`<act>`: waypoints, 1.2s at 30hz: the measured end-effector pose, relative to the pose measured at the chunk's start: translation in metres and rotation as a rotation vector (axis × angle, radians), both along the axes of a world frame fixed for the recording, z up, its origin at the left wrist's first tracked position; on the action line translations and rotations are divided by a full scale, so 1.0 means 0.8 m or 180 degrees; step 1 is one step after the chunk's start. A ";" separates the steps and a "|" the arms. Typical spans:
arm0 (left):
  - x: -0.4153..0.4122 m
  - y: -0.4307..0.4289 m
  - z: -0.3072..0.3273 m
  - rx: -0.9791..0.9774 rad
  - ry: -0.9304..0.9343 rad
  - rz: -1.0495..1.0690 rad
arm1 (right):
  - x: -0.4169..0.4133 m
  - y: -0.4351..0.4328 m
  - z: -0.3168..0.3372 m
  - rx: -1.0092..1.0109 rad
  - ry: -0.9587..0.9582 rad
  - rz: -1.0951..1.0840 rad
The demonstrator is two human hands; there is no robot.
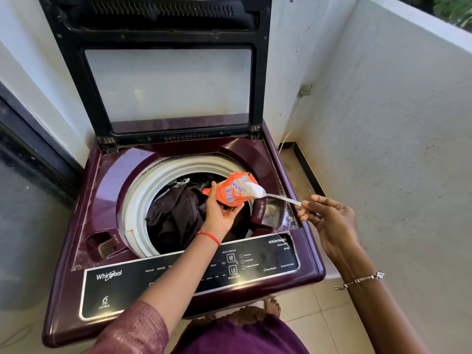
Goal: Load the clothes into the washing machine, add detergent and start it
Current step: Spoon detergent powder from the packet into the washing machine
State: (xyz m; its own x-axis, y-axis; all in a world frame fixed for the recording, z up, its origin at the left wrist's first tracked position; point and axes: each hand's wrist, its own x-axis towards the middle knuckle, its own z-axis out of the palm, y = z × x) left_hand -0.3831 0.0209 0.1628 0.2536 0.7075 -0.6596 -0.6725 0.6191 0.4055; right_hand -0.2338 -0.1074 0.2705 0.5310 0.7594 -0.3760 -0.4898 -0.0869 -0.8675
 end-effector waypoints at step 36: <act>0.005 0.001 -0.006 -0.0035 -0.0008 0.0041 | -0.015 -0.018 -0.058 0.0243 -0.4529 0.0280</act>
